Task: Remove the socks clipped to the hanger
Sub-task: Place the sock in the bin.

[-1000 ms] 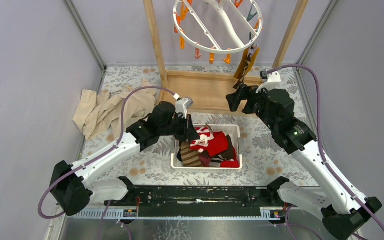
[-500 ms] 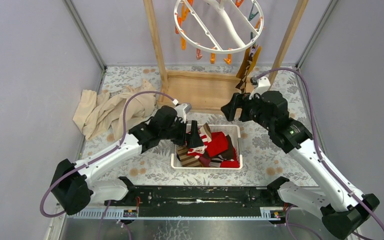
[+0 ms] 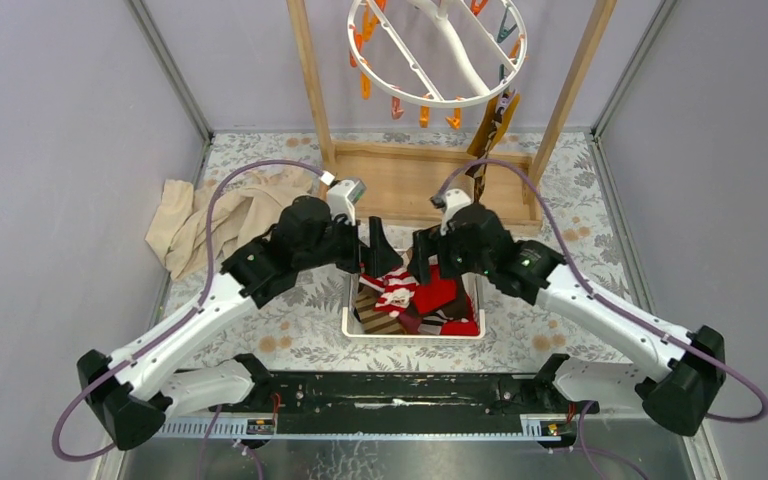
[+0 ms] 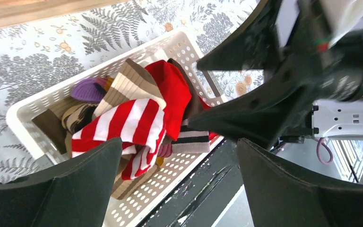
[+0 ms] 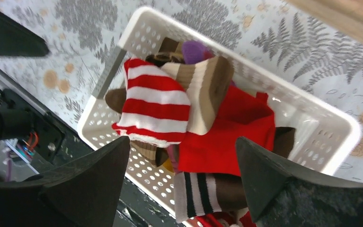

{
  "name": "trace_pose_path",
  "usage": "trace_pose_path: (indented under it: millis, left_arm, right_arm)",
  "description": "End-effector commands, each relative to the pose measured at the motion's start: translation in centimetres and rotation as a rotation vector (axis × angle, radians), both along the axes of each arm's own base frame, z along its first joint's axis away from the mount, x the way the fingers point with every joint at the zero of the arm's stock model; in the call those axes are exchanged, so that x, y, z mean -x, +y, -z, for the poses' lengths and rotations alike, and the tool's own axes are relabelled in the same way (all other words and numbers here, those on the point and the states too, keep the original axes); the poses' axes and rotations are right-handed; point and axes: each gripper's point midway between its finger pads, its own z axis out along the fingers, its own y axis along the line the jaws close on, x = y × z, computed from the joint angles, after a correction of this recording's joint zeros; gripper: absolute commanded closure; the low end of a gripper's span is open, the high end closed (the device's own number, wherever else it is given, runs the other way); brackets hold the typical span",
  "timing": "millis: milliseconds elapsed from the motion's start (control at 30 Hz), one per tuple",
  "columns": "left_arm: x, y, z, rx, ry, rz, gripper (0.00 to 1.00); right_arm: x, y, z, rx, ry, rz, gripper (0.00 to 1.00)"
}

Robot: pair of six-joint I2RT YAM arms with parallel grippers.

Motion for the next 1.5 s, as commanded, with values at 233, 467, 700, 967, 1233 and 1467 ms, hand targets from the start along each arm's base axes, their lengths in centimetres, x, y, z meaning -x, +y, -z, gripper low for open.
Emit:
trace_pose_path:
  millis: [233,467,700,967,1233,1467]
  left_arm:
    - [3.8,3.7,2.2,0.009,0.065,-0.071,0.01]
    - [4.7,4.3,2.4,0.000,0.072,-0.053,0.01]
    - [4.5,4.4,1.6,0.004,0.041,-0.053,0.01]
    - [4.4,5.0,0.0,0.035,-0.009,-0.078,0.01]
    - [4.2,4.7,-1.7,0.055,-0.058,-0.059,0.01]
    - [5.6,4.5,-1.3,0.065,-0.052,0.013,0.01]
  right_arm:
    - [0.9,1.6,10.2,0.311,0.088,0.120,0.12]
    - [3.7,1.7,18.3,0.441,0.196,0.125,0.13]
    - [4.4,2.7,17.5,0.458,0.178,0.106,0.12]
    - [3.3,4.6,6.6,0.318,0.067,0.057,0.09]
    - [4.8,5.7,0.9,0.196,0.040,-0.080,0.07]
    - [6.2,4.1,-1.0,0.146,0.037,-0.092,0.05]
